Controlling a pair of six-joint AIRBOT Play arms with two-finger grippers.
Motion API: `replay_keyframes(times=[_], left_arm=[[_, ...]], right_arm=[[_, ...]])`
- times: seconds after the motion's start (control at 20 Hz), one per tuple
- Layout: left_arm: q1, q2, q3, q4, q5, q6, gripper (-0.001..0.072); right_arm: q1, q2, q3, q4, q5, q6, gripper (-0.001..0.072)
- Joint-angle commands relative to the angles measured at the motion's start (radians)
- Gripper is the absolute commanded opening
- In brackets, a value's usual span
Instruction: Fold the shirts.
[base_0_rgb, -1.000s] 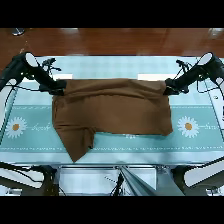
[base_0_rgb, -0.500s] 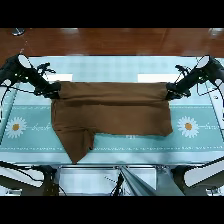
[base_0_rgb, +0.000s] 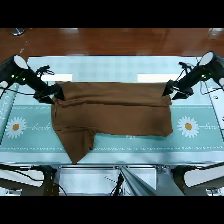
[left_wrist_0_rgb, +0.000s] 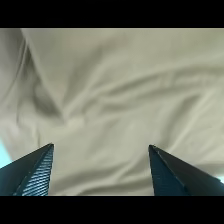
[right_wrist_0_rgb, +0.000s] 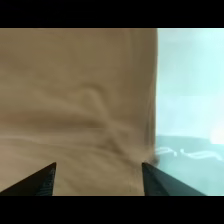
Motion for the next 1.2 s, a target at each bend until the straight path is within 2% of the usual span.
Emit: replay_keyframes(times=[0.0,0.15,0.25,0.4,0.6,0.7,0.85,0.95,1.05,1.1,1.15], left_arm=[[0.091,0.105,-0.124,0.0,-0.043,0.017,0.0703],[0.26,0.234,-0.351,-0.016,0.0,0.035,0.0703],[0.353,0.309,-0.547,-0.108,0.079,0.046,0.0703],[0.404,0.371,-0.738,-0.182,0.174,0.144,0.0703],[0.403,0.412,-0.834,-0.285,0.211,0.232,0.0703],[0.401,0.412,-0.851,-0.315,0.225,0.249,0.0702],[0.36,0.412,-0.892,-0.414,0.237,0.326,0.0702],[0.322,0.412,-0.92,-0.426,0.249,0.354,0.0701],[0.3,0.412,-0.936,-0.426,0.229,0.359,0.069],[0.294,0.412,-0.937,-0.425,0.211,0.358,0.0458],[0.294,0.412,-0.937,-0.431,0.203,0.357,0.002]], right_arm=[[-0.013,0.187,-0.111,-0.011,-0.116,0.029,0.0634],[-0.059,0.409,-0.379,0.019,-0.277,0.026,0.0634],[-0.068,0.546,-0.587,0.171,-0.385,-0.051,0.0634],[-0.038,0.686,-0.8,0.385,-0.476,-0.142,0.0633],[0.057,0.734,-0.857,0.417,-0.474,-0.143,0.0633],[0.106,0.733,-0.856,0.418,-0.504,-0.119,0.0633],[0.129,0.733,-0.855,0.433,-0.552,-0.084,0.0634],[0.052,0.733,-0.83,0.425,-0.523,-0.084,0.0633],[-0.096,0.733,-0.801,0.356,-0.434,-0.083,0.0633],[-0.175,0.733,-0.8,0.311,-0.377,-0.083,0.0634],[-0.246,0.733,-0.806,0.242,-0.299,-0.078,0.0633]])
